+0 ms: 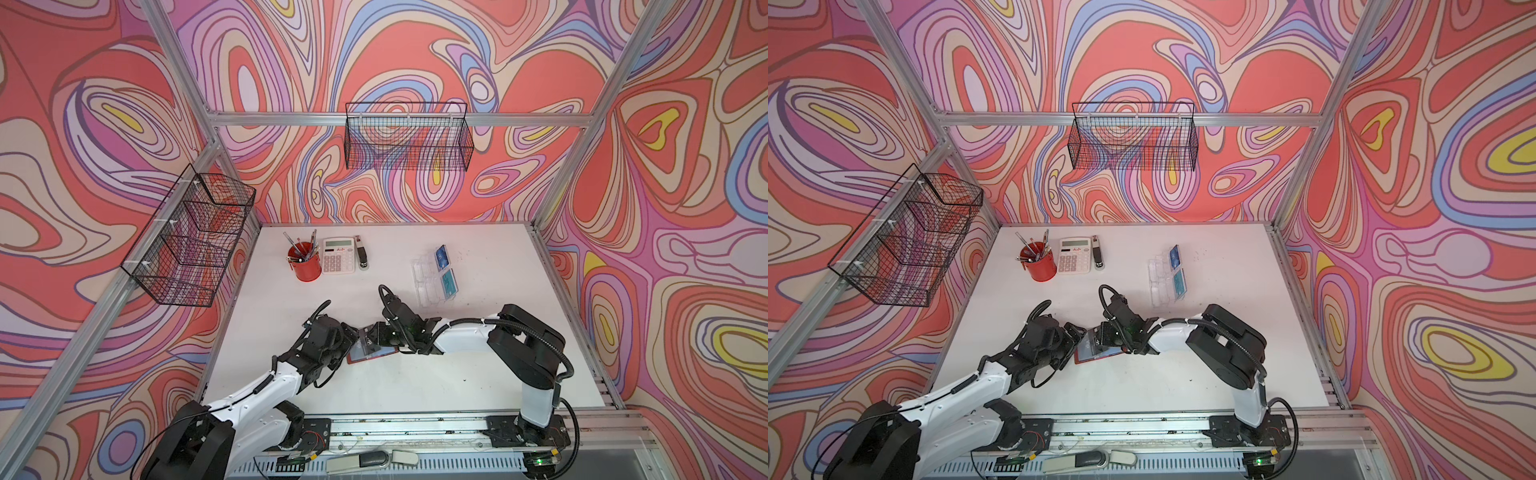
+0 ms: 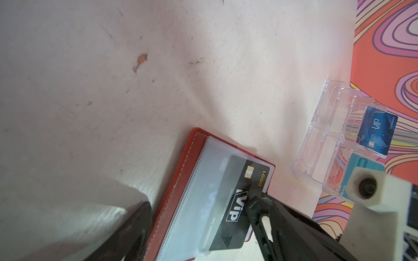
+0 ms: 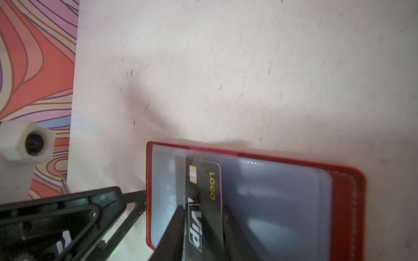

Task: Insert credit cards into a card holder
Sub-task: Insert the credit card into the card slot.

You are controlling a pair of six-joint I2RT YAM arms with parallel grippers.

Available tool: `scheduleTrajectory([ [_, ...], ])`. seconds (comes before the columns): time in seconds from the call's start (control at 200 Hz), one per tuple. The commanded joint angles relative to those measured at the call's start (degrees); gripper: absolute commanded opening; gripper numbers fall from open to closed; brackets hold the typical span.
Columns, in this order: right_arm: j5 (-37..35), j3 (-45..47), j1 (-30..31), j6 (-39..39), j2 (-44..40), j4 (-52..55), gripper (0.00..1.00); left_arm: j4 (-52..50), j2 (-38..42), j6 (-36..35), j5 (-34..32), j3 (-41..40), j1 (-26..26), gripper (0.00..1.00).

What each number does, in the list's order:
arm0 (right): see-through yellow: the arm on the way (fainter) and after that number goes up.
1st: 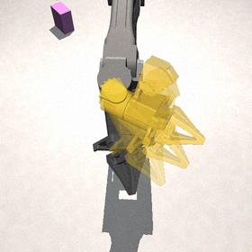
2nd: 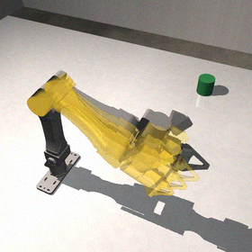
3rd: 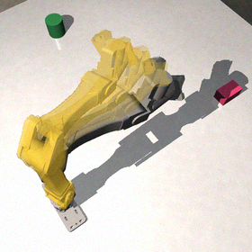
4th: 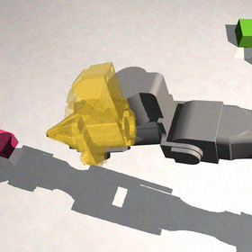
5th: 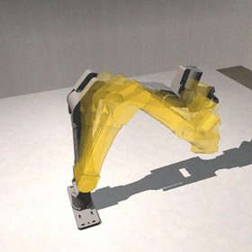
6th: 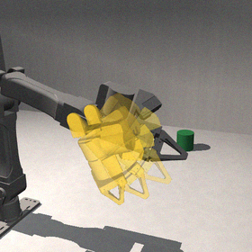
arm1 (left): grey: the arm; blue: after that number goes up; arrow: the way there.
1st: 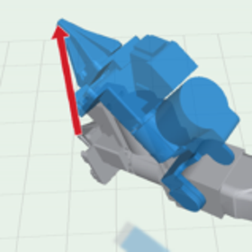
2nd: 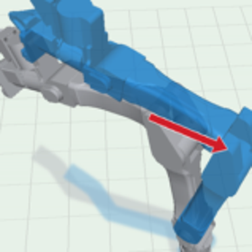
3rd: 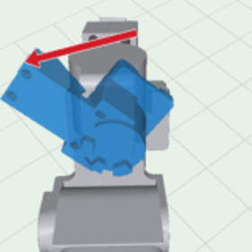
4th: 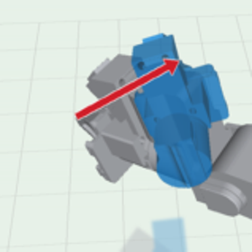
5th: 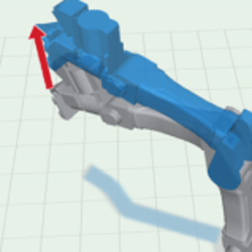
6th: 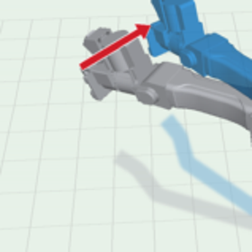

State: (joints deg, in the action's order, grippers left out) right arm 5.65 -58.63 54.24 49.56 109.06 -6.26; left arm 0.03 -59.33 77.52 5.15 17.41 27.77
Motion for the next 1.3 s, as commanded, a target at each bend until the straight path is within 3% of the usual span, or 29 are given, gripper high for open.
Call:
scheduleTrajectory([
  [0.0, -4.1, -1.1, 0.6, -2.2, -1.4, 6.0, 0.30, -3.1, -0.9, -0.7, 0.8, 0.0, 0.0, 0.84],
  [0.376, -0.8, -5.1, 3.9, -2.4, 3.9, 3.7, 0.29, -0.7, -4.8, -1.4, 3.3, 1.1, 0.0, 0.83],
  [0.716, 0.9, -6.2, 5.5, -1.7, 5.7, 0.3, 0.26, -1.1, -3.5, -1.3, 2.8, 0.5, 0.1, 0.82],
  [1.112, -16.2, 0.3, 5.5, -2.6, -6.2, 8.0, 0.32, -0.1, -0.5, 0.0, 2.1, -1.7, 0.1, 0.82],
  [1.297, -19.4, 2.1, 5.3, -1.6, -6.9, 8.7, 0.34, -0.6, 1.0, 0.2, 1.5, -2.2, 0.2, 0.83],
])
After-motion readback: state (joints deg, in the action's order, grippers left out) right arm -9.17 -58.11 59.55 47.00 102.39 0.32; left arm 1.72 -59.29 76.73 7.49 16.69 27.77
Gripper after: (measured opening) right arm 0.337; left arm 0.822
